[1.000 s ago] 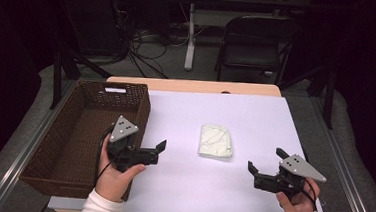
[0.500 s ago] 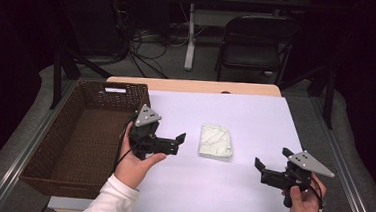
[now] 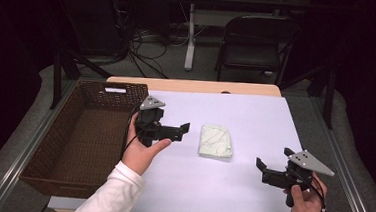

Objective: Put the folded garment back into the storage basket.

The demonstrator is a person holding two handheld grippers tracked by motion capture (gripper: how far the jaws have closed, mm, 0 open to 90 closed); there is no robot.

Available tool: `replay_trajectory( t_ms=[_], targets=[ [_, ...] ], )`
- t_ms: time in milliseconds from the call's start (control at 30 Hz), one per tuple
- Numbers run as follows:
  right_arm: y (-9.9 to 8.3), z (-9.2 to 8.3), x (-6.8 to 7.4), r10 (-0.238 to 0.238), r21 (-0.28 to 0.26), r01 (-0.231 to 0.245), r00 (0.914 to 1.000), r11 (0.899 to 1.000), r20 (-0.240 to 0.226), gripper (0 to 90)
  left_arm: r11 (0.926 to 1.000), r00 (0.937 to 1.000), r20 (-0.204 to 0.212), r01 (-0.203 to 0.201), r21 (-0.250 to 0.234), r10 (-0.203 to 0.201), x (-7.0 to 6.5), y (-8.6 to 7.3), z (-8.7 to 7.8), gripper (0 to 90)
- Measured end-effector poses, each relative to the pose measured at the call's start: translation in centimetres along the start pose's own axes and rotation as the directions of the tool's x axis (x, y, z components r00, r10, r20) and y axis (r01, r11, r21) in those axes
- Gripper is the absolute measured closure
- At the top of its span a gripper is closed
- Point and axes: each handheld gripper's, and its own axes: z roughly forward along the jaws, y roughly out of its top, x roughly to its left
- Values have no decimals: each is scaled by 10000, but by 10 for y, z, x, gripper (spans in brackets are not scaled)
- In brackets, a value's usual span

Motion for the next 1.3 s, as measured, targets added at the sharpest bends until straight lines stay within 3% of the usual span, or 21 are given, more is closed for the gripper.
replay_trajectory(
  t_ms=[233, 733, 1167, 1300],
  targets=[
    [0, 0, 0, -56, -7, 56, 10000, 10000, -40, 0, 9985, 9995, -7, 324, 438, -324, 6, 7, 15, 12],
    [-1, 2, 2, -91, 154, 93, 9999, 9998, -140, 0, 9908, 9983, -282, 545, 1241, -514, 18, 19, 39, 12],
    [-2, 4, 3, -153, 205, 157, 9997, 9997, -189, 0, 9761, 9912, -438, 1308, 1735, -1250, 28, 19, 62, 13],
    [-3, 4, 3, -199, 242, 204, 9996, 9995, -223, 0, 9676, 9873, -315, 1591, 1963, -1560, 32, 16, 69, 13]
  ],
)
